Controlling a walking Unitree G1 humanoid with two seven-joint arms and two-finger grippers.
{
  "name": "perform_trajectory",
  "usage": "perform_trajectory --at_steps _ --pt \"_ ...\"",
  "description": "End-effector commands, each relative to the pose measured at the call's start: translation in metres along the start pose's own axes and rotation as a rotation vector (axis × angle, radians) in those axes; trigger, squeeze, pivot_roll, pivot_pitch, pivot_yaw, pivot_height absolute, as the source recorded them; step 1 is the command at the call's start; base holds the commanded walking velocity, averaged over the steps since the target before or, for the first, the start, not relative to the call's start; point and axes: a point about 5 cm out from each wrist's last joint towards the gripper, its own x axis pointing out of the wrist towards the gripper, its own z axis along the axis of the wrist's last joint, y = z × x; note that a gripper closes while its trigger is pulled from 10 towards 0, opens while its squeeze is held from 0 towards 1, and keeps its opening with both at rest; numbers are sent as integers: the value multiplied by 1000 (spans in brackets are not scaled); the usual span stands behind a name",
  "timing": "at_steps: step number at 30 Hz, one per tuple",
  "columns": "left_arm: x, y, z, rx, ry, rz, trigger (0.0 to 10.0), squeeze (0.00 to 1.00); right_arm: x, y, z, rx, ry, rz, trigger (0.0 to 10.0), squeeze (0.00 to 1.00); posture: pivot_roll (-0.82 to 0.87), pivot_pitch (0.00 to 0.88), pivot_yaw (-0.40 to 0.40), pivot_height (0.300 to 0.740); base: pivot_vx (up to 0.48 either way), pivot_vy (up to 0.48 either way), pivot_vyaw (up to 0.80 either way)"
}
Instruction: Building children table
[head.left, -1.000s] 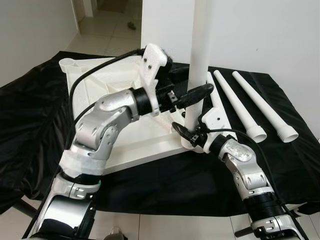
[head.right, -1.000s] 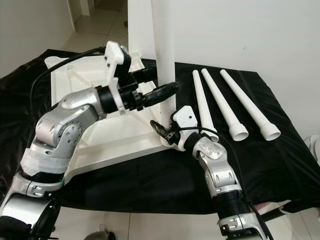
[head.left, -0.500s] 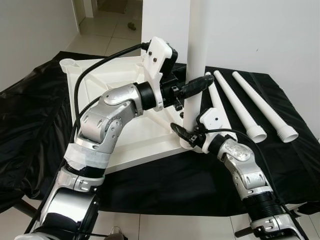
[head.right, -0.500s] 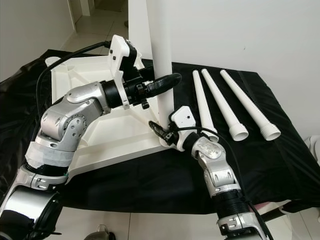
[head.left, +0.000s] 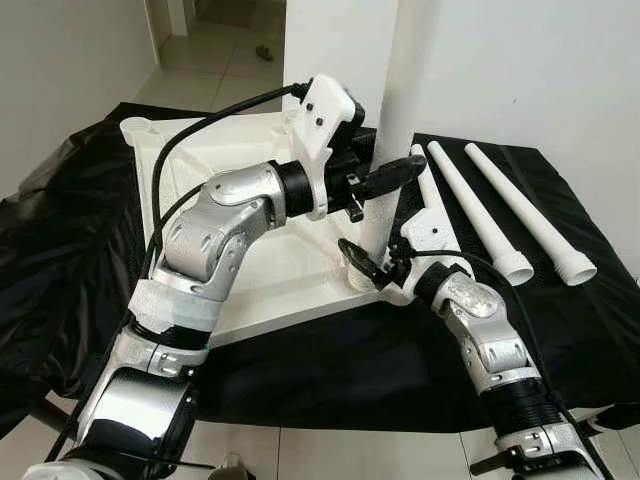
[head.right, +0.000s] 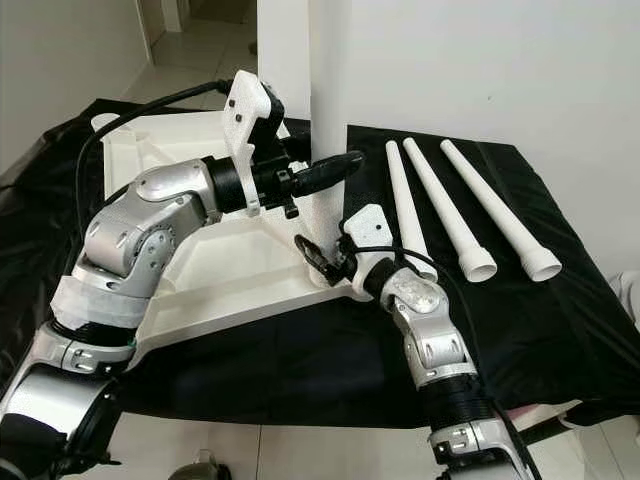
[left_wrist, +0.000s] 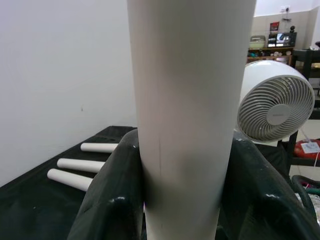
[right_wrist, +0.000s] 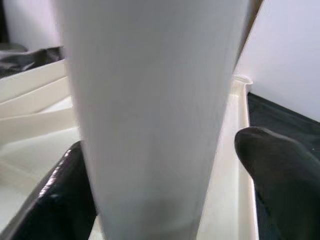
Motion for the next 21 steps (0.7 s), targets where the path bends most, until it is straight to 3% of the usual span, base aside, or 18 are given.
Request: perform_trajectory --at_steps 1,5,6,9,10,13,21 --pt "3 14 2 18 51 198 10000 0 3 -7 5 -15 -15 -95 10000 1000 88 0 -57 740 0 0 0" --pt "4 19 1 12 77 255 10000 0 5 -7 6 -10 -20 -129 10000 1000 86 0 -57 740 0 0 0" --pt "5 28 4 0 100 351 10000 0 9 -8 7 -9 -8 -179 10000 565 82 0 -59 740 0 0 0" --pt "6 32 7 -10 101 389 10000 0 13 -6 7 7 -4 -209 10000 565 79 5 -58 740 0 0 0" --pt "9 33 13 7 96 418 10000 0 18 -4 8 -3 4 -251 10000 0 73 10 -60 740 0 0 0" --pt "13 31 19 37 83 436 10000 0 23 -5 7 9 21 -332 10000 0 71 16 -60 740 0 0 0" --pt "21 29 30 47 45 476 10000 0 35 -3 8 39 24 -409 10000 0 74 19 -57 740 0 0 0"
